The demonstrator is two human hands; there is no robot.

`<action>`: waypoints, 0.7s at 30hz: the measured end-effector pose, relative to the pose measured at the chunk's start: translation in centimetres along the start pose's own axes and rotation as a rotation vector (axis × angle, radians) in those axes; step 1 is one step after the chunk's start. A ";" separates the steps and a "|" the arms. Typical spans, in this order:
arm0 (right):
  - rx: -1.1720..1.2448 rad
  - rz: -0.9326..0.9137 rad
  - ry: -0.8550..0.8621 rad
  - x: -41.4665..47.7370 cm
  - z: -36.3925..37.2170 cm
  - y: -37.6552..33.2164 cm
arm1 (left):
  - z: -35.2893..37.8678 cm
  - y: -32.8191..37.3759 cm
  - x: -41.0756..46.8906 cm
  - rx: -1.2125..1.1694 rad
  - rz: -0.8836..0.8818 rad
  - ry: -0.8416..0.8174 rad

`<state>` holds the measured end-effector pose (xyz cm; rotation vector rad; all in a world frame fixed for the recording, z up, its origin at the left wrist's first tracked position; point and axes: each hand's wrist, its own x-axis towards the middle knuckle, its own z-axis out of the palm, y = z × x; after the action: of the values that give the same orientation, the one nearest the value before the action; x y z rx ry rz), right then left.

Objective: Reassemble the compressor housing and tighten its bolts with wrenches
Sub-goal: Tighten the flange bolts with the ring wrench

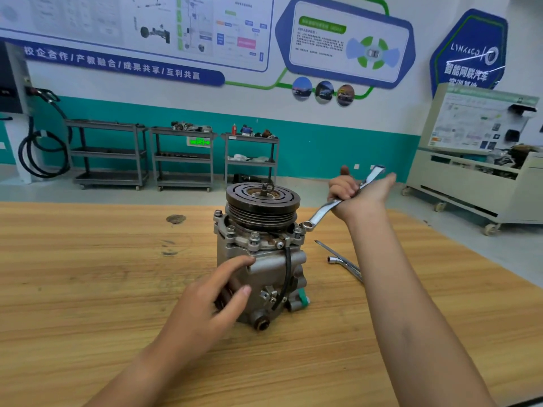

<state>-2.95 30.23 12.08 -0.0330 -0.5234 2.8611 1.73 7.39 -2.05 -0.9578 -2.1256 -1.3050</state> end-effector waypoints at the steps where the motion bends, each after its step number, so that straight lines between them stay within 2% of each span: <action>1: 0.036 0.027 -0.004 0.4 -0.3 0.3 | 0.0 0.0 0.0 -0.001 -0.001 -0.001; 9: 0.053 0.099 -0.014 2.8 -0.8 1.0 | 0.1 0.2 0.0 -0.020 -0.014 -0.013; 15: 0.135 0.116 -0.121 3.5 -1.5 1.5 | 0.0 0.2 0.0 -0.012 -0.018 -0.014; 21: 0.310 -0.019 -0.240 2.0 -4.6 1.7 | 0.1 0.1 0.0 -0.031 -0.037 -0.016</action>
<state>-4.99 30.75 7.25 0.3695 -0.1137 2.9083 1.82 7.50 -1.96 -0.9485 -2.1511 -1.3566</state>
